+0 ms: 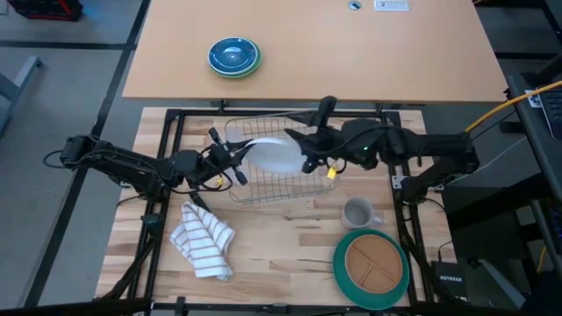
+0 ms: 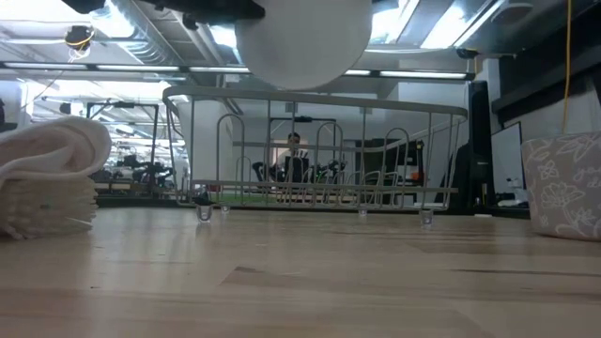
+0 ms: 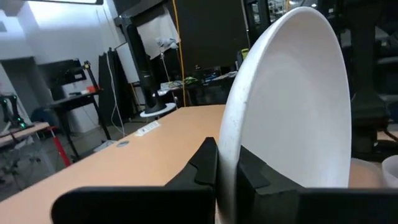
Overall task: Sort dishes
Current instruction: Put the white plate in the dish rack
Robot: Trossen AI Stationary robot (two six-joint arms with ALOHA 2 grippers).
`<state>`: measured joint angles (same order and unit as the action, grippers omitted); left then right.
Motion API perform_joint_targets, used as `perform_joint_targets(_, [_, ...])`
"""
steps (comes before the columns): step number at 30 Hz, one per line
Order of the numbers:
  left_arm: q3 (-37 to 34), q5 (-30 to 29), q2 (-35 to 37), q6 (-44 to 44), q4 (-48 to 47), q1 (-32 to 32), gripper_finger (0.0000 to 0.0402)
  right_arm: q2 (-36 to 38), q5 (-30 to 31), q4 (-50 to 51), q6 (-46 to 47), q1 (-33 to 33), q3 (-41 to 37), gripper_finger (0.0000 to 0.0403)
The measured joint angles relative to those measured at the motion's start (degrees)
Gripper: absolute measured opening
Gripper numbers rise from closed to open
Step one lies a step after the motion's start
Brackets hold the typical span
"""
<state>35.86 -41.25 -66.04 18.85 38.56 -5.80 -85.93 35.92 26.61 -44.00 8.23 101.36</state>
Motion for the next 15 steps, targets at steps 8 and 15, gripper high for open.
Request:
perform_joint_targets(8, [0.6,-0.1,0.0,4.4,1.1,2.9,0.0004,0.0,0.9,19.1,2.9,0.0,9.3,0.0159])
perform_joint_targets(15, [5.6,3.4,-0.2,12.0,-2.2,5.4,0.0004,0.0,5.9,29.9,3.4,0.0,15.7,0.0159])
